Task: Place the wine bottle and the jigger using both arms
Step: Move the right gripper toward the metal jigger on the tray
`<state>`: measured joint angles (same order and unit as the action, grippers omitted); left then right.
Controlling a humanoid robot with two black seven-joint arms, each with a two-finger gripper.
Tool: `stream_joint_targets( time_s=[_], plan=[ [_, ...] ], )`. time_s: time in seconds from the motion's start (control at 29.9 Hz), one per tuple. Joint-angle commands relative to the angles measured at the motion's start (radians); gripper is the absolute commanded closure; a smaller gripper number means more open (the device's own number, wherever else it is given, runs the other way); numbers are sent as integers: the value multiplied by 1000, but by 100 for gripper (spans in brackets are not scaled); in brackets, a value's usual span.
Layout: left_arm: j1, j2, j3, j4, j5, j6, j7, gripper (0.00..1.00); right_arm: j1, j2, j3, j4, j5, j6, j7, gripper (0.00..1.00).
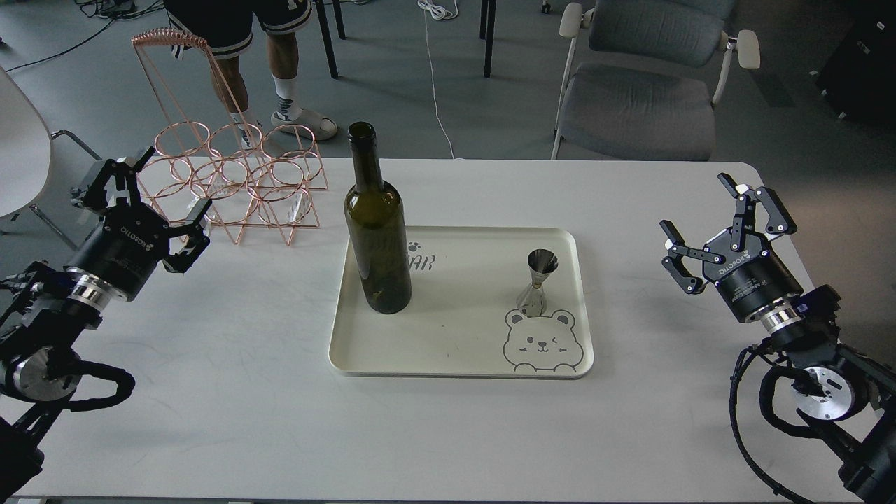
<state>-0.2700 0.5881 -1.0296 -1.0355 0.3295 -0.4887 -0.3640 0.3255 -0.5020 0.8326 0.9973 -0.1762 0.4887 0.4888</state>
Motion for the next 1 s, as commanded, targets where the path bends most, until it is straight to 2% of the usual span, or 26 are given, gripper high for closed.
stream_joint_targets(
  time_s=[0.0,0.1,0.13,0.33,0.43,0.5,0.57,0.7,0.8,0.97],
  plan=[
    [0,-1,-12,-8,-4,0,7,0,-2,-19,-1,7,-2,0,0,1],
    [0,-7,-6,-6,-9,0,10,0,-9,-41,-3,29,-23,0,0,1],
    [0,-10,-15,-6,-18,0,-4,0,-11,-52,-4,38,-44,0,0,1],
    [2,-1,-6,2,-124,0,-26,0,-16,-153,-3,125,-427,-4,0,1],
    [2,6,-6,2,-122,0,-29,0,-17,-203,-16,213,-706,-137,0,1],
    [2,9,-6,3,-122,0,-45,0,-17,-225,-44,256,-900,-240,0,1],
    [2,7,-3,3,-122,0,-65,0,-13,-231,-90,274,-1078,-344,0,1],
    [2,7,-1,3,-122,0,-70,0,3,-228,-168,274,-1372,-530,0,1],
    [3,7,-1,3,-122,0,-73,0,13,-222,-197,264,-1528,-613,0,1],
    [5,10,-1,3,-122,0,-78,0,27,-170,-202,202,-1712,-694,0,1]
  ],
)
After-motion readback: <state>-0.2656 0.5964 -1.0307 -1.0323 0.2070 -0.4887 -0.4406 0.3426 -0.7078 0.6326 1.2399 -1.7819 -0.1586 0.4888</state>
